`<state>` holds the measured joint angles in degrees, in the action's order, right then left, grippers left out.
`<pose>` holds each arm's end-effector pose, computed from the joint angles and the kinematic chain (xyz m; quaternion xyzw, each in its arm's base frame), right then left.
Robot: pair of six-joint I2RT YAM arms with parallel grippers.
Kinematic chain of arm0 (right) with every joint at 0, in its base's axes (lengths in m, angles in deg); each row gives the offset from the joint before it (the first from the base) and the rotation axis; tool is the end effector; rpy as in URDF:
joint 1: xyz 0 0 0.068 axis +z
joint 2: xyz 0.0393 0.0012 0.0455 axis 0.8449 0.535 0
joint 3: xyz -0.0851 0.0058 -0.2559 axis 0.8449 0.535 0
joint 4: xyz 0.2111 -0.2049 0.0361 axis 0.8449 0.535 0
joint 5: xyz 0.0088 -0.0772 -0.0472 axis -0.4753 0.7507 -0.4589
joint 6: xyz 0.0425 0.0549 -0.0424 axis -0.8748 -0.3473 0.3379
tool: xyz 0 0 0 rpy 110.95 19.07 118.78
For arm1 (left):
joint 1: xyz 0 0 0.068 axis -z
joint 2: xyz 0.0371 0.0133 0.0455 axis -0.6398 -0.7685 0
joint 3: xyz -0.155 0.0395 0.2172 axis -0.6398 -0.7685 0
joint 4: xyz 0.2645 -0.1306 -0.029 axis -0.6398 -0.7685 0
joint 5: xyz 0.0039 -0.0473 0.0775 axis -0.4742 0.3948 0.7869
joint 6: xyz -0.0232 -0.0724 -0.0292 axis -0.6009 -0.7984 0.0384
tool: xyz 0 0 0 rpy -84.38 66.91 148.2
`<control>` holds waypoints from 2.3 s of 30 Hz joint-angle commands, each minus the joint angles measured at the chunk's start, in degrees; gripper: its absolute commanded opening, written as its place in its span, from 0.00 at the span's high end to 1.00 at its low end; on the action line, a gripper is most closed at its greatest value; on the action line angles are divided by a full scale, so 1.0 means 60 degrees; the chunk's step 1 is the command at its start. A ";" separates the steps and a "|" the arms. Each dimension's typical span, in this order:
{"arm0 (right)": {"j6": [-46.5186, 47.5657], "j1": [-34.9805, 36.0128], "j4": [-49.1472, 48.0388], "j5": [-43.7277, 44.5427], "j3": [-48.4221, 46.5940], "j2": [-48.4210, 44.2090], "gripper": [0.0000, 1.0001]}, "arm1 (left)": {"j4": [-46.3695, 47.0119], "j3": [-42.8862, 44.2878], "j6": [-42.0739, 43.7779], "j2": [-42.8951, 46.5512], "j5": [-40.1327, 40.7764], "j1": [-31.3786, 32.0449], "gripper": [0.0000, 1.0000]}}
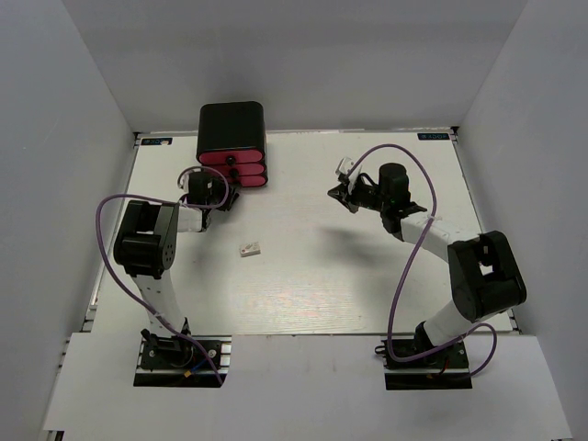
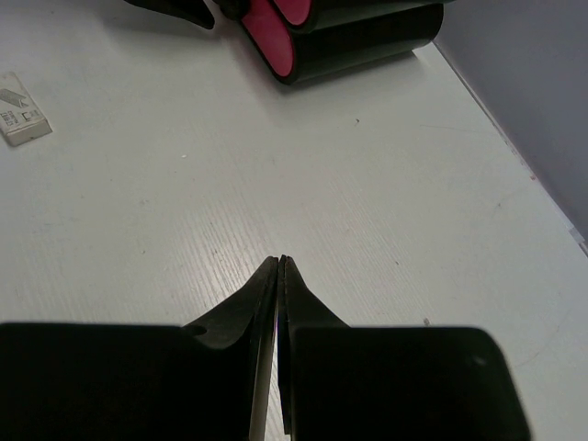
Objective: Sort the stationery into containers
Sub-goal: Open the drawer in the storage box, then pick up the stapler from the center of the board.
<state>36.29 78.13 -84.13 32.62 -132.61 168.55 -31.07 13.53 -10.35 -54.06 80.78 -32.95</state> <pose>0.3597 0.1774 0.2027 -0.4744 0.6143 0.2021 0.5973 0.4267 -0.0579 0.0697 -0.4501 0.7563 -0.3319 0.3394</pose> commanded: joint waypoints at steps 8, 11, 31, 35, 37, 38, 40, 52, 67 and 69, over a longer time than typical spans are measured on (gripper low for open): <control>0.0074 -0.0101 -0.0179 -0.0066 0.0068 -0.0183 0.92 | 0.1019 -0.0395 -0.0243 0.0227 0.0356 -0.0010 0.51; 0.0103 -0.0116 -0.0164 -0.0095 0.0039 -0.0154 0.94 | 0.0873 -0.0279 -0.0244 0.0109 0.0444 -0.0010 0.51; 0.0293 -0.0130 -0.0018 -0.0168 0.0083 -0.0241 0.94 | 0.1781 -0.0805 -0.0523 -0.0067 0.0810 -0.0010 0.70; 0.0279 -0.0130 -0.0018 -0.0197 0.0112 -0.0227 0.94 | 0.1782 -0.1463 -0.0523 0.0328 0.0722 -0.0010 0.73; 0.0293 -0.0130 -0.0018 -0.0212 0.0112 -0.0256 0.94 | 0.1899 -0.1930 -0.0523 0.0649 0.0722 -0.0010 0.74; 0.0293 -0.0145 -0.0032 -0.0212 0.0112 -0.0256 0.94 | 0.1899 -0.2093 -0.0523 0.0767 0.0635 -0.0010 0.74; 0.0322 -0.0116 -0.0003 -0.0256 0.0142 -0.0241 0.94 | 0.2103 -0.2662 -0.0523 0.1045 0.0634 0.0077 0.74; 0.4635 0.0279 0.5037 -0.4089 -0.1422 0.0547 0.40 | 0.1752 -0.3794 -0.0158 0.2627 0.0298 -0.0010 0.27; 0.4836 0.3897 0.6501 -0.2164 -0.5393 0.4839 0.40 | -0.5775 -0.4627 0.1089 0.8863 0.2347 -0.0010 0.27; 0.4455 0.4131 0.6341 -0.1943 -0.5556 0.5046 0.40 | -0.6417 -0.4818 0.1001 0.9409 0.2566 -0.0010 0.27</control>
<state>66.98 101.65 -46.34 17.27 -162.46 197.80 -58.06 -13.42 -5.33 -2.04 91.80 -32.60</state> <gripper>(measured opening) 0.605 0.733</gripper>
